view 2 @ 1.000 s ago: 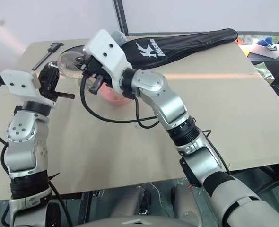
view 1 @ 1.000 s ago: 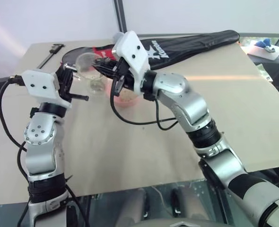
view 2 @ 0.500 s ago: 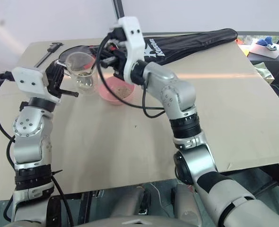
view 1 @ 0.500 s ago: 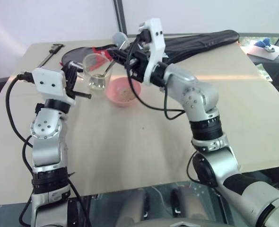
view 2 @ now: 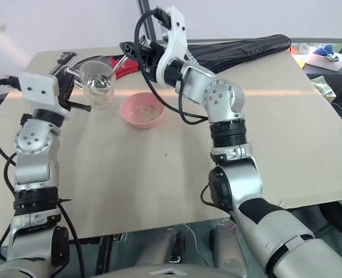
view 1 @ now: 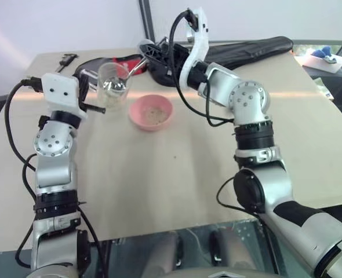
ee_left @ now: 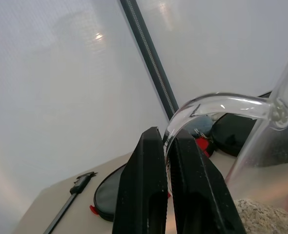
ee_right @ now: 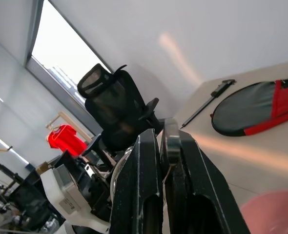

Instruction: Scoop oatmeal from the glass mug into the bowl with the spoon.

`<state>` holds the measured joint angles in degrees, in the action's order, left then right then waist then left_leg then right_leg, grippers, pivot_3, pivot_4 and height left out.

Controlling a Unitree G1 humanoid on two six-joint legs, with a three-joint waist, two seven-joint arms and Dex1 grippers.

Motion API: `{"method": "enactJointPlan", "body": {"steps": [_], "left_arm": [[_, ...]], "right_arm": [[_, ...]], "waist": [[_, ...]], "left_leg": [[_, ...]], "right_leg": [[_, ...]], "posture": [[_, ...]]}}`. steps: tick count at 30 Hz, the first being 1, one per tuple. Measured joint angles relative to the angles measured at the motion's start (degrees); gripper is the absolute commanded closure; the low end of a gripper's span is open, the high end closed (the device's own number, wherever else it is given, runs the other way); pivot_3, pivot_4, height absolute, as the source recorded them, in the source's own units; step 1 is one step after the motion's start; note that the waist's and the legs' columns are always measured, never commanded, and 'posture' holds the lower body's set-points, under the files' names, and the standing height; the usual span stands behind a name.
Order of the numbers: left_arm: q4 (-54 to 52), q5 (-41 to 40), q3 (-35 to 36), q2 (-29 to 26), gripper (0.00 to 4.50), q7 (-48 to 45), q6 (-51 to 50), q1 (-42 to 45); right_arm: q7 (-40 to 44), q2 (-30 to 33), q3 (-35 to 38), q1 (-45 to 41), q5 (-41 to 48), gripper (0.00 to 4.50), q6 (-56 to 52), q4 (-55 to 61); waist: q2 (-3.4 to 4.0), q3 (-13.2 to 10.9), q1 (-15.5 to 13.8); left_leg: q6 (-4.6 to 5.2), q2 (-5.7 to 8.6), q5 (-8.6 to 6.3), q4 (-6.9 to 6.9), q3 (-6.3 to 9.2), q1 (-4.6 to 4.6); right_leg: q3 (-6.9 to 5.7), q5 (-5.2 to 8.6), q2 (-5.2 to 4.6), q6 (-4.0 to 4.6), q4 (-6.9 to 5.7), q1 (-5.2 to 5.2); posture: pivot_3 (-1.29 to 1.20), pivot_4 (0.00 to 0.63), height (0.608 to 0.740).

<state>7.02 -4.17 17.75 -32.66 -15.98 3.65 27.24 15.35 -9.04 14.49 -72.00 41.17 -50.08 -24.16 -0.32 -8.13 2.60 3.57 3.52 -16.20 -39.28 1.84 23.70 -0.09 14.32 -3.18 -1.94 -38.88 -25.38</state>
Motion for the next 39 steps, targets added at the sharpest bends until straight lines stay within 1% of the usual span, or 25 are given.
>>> {"method": "enactJointPlan", "body": {"steps": [4, 7, 14, 20, 26, 32, 39], "left_arm": [[2.32, 0.24, -0.33, -0.47, 4.45, -0.13, 1.43, 0.24], [2.7, 0.15, -0.33, -0.47, 4.45, -0.13, 1.89, 0.32], [4.12, 0.17, -0.49, -0.78, 4.45, -0.26, 3.26, 0.4], [12.89, 3.78, -3.89, -3.12, 4.45, -0.67, 6.9, 3.53], [21.37, 6.32, -6.59, -4.97, 4.45, -1.13, 10.91, 8.84], [25.46, 7.22, -7.89, -5.02, 4.45, -1.2, 12.52, 9.93], [27.62, 7.48, -8.42, -5.11, 4.45, -0.69, 13.01, 10.55]], "right_arm": [[0.03, 0.55, 0.22, -1.25, -0.56, 4.5, 1.23, -3.78], [0.55, 0.35, -0.28, -1.25, -0.84, 4.5, 1.66, -3.88], [-2.37, -0.02, 1.34, -1.26, 0.83, 4.5, -1.41, -4.39], [-4.52, 1.3, 2.68, -1.95, 0.65, 4.5, -2.08, -10.8], [-5.3, 3.07, 6.37, -5.93, 0.6, 4.5, 1.0, -19.87], [-5.22, 4.62, 8.23, -7.83, 0.52, 4.5, 3.12, -26.05], [-4.63, 6.64, 9.25, -9.62, 0.32, 4.5, 4.07, -28.55]], "waist": [[0.0, 0.0, 0.01], [0.0, 0.0, 0.02], [0.0, 0.0, 0.08], [0.0, 0.0, 0.05], [0.0, 0.0, 0.49], [0.0, 0.0, 1.55], [0.0, 0.0, 1.61]], "left_leg": [[0.0, 0.0, 0.0, 0.0, 0.0, 0.02], [0.0, 0.0, 0.0, 0.0, 0.0, 0.06], [0.0, 0.0, 0.0, 0.0, 0.0, 0.05], [0.0, 0.03, 0.0, -0.01, 0.0, 0.07], [0.0, 0.05, 0.0, 0.04, 0.0, 0.08], [0.0, 0.05, 0.0, 0.05, 0.0, 0.11], [0.0, 0.03, 0.0, 0.06, 0.0, 0.11]], "right_leg": [[0.0, 0.0, 0.0, 0.0, 0.0, -0.03], [0.01, 0.0, -0.01, 0.0, 0.0, -0.05], [0.01, 0.0, -0.02, 0.0, -0.01, -0.05], [-0.01, 0.0, -0.02, 0.0, -0.02, -0.06], [-0.03, 0.0, -0.04, 0.0, -0.02, -0.08], [0.0, 0.0, -0.05, 0.0, -0.04, -0.09], [0.02, 0.0, -0.06, 0.0, -0.06, -0.11]], "posture": [[0.0, 0.15, 0.74], [0.0, 0.15, 0.74], [0.0, 0.15, 0.74], [0.0, 0.15, 0.74], [0.0, 0.15, 0.74], [0.0, 0.15, 0.74], [0.0, 0.15, 0.74]]}}
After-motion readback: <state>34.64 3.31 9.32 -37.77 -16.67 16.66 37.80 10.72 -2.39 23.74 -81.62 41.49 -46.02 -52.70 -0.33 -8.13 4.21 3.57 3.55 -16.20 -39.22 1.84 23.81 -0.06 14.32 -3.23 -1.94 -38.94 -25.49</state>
